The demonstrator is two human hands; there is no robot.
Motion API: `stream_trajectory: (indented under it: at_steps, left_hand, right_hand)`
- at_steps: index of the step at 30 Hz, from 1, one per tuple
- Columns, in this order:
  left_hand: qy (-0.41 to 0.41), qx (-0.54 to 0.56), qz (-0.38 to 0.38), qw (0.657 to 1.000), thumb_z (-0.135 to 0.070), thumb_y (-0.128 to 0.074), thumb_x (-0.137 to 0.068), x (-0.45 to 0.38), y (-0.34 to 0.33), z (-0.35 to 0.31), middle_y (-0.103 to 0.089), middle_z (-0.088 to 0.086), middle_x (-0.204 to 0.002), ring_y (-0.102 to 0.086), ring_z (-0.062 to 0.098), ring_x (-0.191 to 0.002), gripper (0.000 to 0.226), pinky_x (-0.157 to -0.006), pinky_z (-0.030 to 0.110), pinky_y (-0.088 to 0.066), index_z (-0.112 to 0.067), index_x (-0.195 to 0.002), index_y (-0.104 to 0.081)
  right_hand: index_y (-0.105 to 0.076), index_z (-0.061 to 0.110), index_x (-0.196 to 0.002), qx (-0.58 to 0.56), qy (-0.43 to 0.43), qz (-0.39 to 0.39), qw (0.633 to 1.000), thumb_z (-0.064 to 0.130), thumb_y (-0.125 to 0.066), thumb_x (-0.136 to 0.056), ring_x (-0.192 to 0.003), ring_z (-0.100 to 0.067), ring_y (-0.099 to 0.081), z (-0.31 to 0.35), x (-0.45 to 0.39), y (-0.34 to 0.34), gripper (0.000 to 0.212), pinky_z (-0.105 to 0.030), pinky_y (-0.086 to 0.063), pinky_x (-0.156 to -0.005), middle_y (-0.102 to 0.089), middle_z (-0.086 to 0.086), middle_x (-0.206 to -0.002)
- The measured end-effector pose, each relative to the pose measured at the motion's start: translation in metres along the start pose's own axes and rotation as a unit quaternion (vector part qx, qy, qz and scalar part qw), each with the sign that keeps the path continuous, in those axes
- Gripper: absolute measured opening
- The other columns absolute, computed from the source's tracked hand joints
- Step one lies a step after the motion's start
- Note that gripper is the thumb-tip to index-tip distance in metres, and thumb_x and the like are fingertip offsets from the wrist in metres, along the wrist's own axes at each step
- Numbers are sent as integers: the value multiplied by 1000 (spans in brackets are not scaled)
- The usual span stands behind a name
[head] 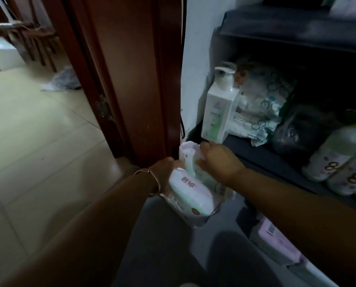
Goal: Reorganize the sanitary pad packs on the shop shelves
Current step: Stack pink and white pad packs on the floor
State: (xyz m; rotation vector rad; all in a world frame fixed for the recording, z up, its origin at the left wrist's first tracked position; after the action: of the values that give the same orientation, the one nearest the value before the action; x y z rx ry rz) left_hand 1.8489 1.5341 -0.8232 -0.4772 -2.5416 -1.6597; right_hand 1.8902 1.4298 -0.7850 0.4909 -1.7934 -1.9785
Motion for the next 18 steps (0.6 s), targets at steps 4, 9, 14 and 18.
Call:
stream_trajectory:
  at_steps: [4,9,14,18]
  left_hand:
    - [42,41,-17,998,-16,-84,-51,-33,-29,25,-58,7,-112,-60,26,-103,71,-86,33,-49,-22,-116,-56]
    - [132,-16,-32,991,-5,-79,-63,-37,-48,41,-25,4,-138,-37,32,-122,106,-104,41,-38,-32,-146,-19]
    - [161,-117,-2,980,-11,-76,-69,-37,-41,35,-14,1,-147,-22,30,-133,102,-103,49,-32,-39,-145,-12]
    - [153,-151,6,977,-10,-57,-80,-36,-25,9,-15,3,-147,-23,31,-132,87,-102,48,-32,-38,-147,-8]
  right_hand:
    - [-46,10,-128,-3,-18,-28,999,33,-44,-96,-115,-31,-48,-15,-17,-30,39,-37,-38,-90,-52,-13,-127]
    - [-45,18,-133,35,-5,25,999,41,-37,-98,-122,-28,-38,-31,-12,-67,42,-36,-31,-94,-46,-6,-136]
    - [-43,21,-137,28,2,18,999,34,-34,-100,-122,-28,-40,-43,-3,-55,40,-36,-31,-96,-45,-3,-138]
    - [-42,18,-137,26,-4,27,999,36,-38,-99,-124,-28,-38,-56,12,-27,42,-35,-29,-99,-44,-5,-140]
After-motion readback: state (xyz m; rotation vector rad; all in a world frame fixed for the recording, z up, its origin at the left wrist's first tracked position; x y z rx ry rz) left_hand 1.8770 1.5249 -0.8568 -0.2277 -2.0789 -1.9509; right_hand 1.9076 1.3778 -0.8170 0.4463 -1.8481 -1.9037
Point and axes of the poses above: each hand's wrist, its own x-axis away from the middle knuckle, its own y-axis out of the back of the hand, z = x × y, the point moved 8 cm from there along -x, towards the middle knuckle
